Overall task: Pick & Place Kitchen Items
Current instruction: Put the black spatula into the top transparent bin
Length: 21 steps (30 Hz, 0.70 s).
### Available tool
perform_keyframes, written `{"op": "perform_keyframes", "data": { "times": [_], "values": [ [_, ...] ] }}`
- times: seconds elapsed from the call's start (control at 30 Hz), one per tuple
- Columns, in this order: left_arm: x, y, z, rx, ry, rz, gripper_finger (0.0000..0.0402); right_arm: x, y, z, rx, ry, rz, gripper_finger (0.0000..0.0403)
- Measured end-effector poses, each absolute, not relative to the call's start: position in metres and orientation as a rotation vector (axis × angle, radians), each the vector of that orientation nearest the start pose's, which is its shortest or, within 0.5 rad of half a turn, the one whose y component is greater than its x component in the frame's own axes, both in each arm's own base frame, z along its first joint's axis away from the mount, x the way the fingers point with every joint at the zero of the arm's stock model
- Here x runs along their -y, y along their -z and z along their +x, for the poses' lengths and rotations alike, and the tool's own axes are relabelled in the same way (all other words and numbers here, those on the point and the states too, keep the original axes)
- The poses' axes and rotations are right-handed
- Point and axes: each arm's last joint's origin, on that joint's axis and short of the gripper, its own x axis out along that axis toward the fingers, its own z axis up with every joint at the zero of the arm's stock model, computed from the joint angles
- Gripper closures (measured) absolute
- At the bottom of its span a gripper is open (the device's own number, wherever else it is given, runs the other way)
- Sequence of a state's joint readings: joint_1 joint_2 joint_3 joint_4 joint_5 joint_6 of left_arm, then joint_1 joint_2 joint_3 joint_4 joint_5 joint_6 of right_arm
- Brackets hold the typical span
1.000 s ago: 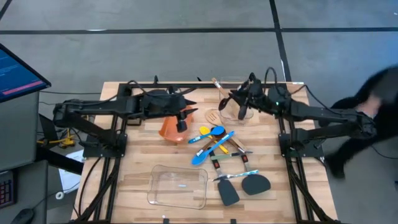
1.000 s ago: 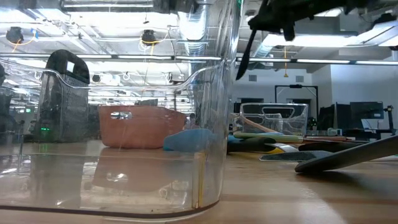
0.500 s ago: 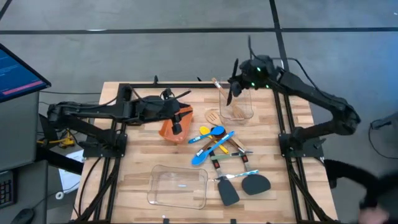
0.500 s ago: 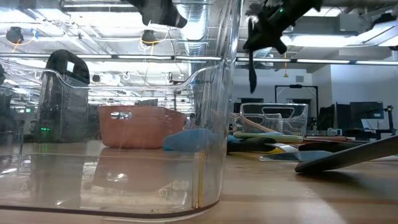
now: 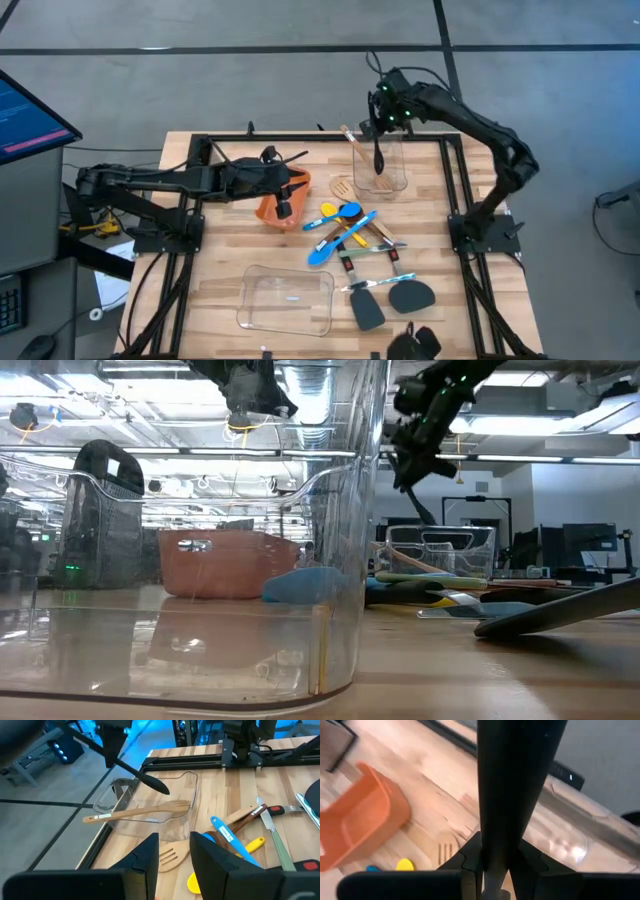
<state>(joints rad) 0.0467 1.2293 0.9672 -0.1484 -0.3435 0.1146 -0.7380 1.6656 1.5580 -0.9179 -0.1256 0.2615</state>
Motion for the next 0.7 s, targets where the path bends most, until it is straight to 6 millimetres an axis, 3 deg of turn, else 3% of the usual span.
{"op": "perform_keyframes", "data": {
  "times": [0.27, 0.47, 0.7],
  "values": [
    [-0.022, -0.309, 0.27, -0.43, -0.362, 0.17, 0.0306, 0.257, -0.282, 0.263, -1.011, 0.659, 0.773, 0.0345],
    [-0.022, -0.309, 0.27, -0.427, -0.366, 0.152, 0.0306, 0.263, -0.255, 0.265, -1.136, 0.642, 0.805, 0.0345],
    [-0.022, -0.309, 0.27, -0.426, -0.366, 0.151, 0.0306, 0.265, -0.237, 0.272, -1.208, 0.602, 0.788, 0.0345]
  ]
}}
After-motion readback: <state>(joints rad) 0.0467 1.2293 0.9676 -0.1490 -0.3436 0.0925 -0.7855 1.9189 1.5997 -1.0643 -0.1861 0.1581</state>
